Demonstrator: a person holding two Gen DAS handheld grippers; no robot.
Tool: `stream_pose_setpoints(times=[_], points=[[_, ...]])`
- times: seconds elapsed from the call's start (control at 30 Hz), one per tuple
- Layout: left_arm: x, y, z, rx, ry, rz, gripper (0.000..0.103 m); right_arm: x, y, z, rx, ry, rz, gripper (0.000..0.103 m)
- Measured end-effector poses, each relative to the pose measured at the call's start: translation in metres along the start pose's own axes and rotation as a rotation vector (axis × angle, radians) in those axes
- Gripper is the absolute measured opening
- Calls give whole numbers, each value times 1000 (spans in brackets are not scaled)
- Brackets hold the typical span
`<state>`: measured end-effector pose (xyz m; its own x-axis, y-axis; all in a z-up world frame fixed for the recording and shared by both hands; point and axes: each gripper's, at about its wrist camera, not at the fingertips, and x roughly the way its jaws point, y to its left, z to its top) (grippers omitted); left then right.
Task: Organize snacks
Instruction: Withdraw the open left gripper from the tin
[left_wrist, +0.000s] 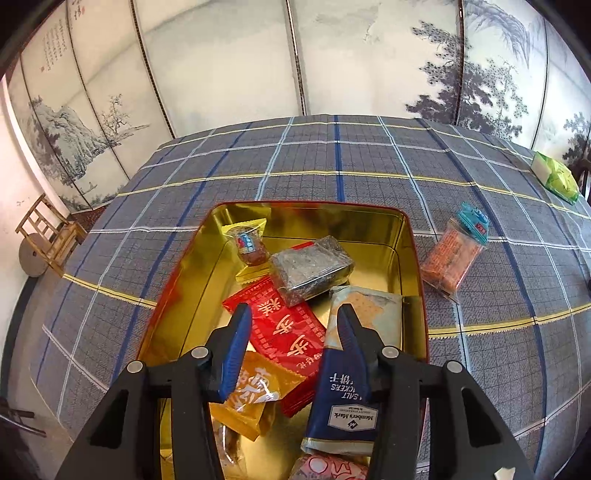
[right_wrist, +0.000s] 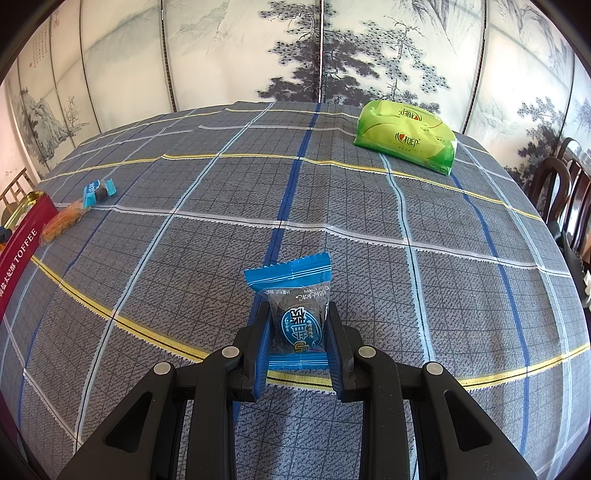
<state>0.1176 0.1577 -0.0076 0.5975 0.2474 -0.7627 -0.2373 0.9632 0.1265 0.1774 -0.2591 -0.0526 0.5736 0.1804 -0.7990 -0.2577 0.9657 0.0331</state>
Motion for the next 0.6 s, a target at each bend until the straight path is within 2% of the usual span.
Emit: stream_pose_setpoints(times=[0.2,0.33,0.43,0.6], points=[[-35,14,-20,-41,-83,48,51,0,1,0,-10,0,-15,28],[-57,21,-32,-53,-112,49,54,-2,-4,0,24,0,-13,28],[-69,26,-39,-50,-130,75,67,-4,-1,-3,47,-1,-26,28],[-84,35,-49,-52,-163,93,68,-13,10,-11,99,-12,-4,27]])
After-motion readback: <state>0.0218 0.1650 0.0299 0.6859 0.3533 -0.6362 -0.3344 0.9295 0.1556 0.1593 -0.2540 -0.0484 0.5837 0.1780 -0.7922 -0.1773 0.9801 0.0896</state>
